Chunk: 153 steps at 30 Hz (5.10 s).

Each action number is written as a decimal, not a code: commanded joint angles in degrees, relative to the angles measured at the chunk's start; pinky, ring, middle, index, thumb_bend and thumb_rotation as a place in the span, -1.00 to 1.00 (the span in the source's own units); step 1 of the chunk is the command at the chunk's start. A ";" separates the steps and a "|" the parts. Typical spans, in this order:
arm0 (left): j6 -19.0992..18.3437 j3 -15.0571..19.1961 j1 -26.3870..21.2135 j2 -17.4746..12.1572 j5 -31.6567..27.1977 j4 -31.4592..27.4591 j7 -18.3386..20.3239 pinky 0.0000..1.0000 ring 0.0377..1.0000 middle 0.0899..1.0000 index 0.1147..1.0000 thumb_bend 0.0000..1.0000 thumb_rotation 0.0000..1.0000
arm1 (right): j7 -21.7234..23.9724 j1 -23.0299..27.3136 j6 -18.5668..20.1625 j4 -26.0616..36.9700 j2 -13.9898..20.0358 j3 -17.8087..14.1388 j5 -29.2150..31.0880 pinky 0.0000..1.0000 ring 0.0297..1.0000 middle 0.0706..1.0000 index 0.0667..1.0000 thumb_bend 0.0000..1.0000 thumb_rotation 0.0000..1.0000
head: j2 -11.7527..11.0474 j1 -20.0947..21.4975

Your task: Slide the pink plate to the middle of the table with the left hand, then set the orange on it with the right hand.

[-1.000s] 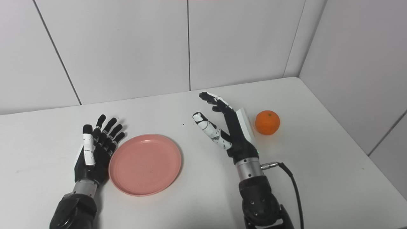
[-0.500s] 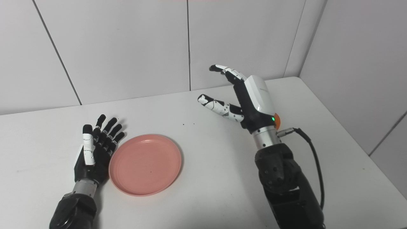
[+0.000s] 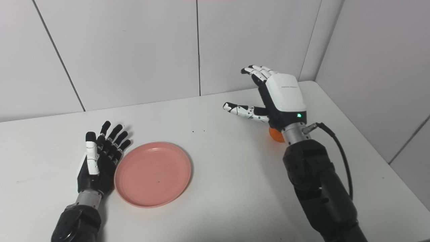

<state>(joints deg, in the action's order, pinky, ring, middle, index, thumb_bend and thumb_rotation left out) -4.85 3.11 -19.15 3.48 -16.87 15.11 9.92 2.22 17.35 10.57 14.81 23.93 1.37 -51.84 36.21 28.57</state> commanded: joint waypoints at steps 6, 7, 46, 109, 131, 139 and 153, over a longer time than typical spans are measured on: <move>-1.82 -0.02 0.84 -0.05 0.43 1.52 -0.66 0.82 0.83 0.85 1.00 0.99 0.76 | -2.68 0.67 -0.33 -3.62 3.00 -2.36 -1.16 0.63 0.66 0.66 0.53 0.71 1.00 | -0.01 0.07; -1.92 0.01 0.84 -0.03 0.35 1.40 -0.67 0.81 0.82 0.85 1.00 0.98 0.76 | -2.87 0.60 -0.38 -4.59 3.29 -2.58 -0.89 0.64 0.66 0.66 0.54 0.69 1.00 | -0.01 0.07; -2.36 -0.49 1.87 0.21 0.63 0.48 -0.71 0.84 0.83 0.84 1.00 0.96 0.75 | -16.29 3.14 -7.10 -28.25 8.22 1.98 6.40 0.47 0.55 0.56 0.48 0.61 1.00 | 0.61 -0.95; -6.97 -1.37 2.76 0.23 0.85 -4.95 -1.61 0.78 0.81 0.84 1.00 0.98 0.72 | -20.91 1.61 -3.67 -34.46 5.81 6.23 6.69 -0.71 -0.67 -0.58 -0.52 -0.12 -0.41 | 3.19 -3.22; -6.81 -2.77 3.29 2.24 2.84 -5.84 -3.93 0.76 0.80 0.83 1.00 0.95 0.77 | -16.15 7.90 -7.76 -17.32 7.87 6.12 7.21 -0.76 -0.74 -0.67 -0.59 -0.13 -0.20 | 4.22 -8.67; -6.80 -3.67 3.48 3.85 5.06 -6.34 -5.88 0.65 0.74 0.78 1.00 0.98 0.76 | -12.22 9.34 -7.78 -10.91 7.49 6.20 7.60 -0.72 -0.69 -0.60 -0.47 -0.19 -0.26 | 5.26 -13.11; -5.75 -4.82 3.82 6.51 6.61 -6.18 -7.41 0.61 0.73 0.79 0.99 0.97 0.72 | -9.70 9.91 -12.15 -6.42 4.98 4.88 11.75 -0.74 -0.71 -0.61 -0.46 -0.16 -0.49 | 5.82 -21.22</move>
<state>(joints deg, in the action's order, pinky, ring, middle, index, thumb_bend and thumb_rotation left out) -9.72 -1.62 -16.09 9.32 -10.88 8.58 3.22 -7.33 24.39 0.80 5.80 28.97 7.07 -40.72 42.01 7.39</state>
